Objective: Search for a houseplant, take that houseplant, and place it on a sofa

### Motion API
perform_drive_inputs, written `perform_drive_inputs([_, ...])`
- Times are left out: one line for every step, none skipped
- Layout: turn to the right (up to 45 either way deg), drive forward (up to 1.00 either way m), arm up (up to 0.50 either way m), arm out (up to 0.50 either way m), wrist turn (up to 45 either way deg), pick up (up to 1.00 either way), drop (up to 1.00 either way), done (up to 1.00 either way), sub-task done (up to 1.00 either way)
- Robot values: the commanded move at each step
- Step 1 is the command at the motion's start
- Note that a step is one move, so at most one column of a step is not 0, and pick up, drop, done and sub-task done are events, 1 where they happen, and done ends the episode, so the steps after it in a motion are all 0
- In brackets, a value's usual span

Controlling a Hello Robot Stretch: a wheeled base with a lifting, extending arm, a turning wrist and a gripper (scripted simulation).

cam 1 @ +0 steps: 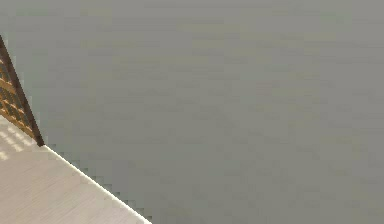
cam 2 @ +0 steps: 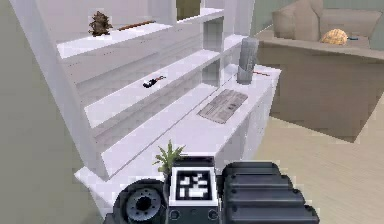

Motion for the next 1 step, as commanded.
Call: perform_drive_inputs([0.0, 0.00, 0.00, 0.16, 0.0, 0.00, 0.00, 0.00, 0.00])
